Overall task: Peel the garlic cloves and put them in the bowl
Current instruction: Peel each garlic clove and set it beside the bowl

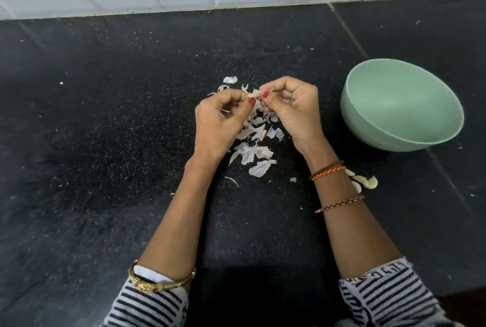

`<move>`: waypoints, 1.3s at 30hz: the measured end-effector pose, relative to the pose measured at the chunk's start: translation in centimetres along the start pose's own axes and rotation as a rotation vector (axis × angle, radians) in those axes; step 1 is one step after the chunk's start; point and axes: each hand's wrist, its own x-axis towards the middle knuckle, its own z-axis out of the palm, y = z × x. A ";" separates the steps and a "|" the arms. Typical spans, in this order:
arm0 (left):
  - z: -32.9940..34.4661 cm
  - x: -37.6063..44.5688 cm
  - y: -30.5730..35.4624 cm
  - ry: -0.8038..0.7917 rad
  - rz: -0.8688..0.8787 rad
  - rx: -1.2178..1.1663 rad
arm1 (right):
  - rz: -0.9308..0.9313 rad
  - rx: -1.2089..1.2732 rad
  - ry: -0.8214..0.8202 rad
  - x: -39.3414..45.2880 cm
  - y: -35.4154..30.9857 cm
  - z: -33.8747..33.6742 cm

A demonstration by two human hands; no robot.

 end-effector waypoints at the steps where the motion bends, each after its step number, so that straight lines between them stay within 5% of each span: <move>1: 0.0 0.0 0.0 0.003 -0.009 -0.006 | -0.014 -0.015 0.003 0.0 0.1 0.1; 20: -0.1 -0.1 1.4 0.019 -0.231 -0.216 | -0.288 -0.167 -0.027 0.3 1.2 0.3; 26: 0.3 0.0 2.1 0.044 -0.291 -0.407 | -0.120 0.124 -0.048 0.0 0.4 0.4; 34: 0.3 -0.2 1.9 0.032 -0.226 -0.286 | 0.128 0.606 -0.003 -0.2 0.0 1.5; 39: -0.1 -0.2 1.3 0.131 -0.217 -0.205 | 0.023 0.148 0.110 0.0 0.3 0.9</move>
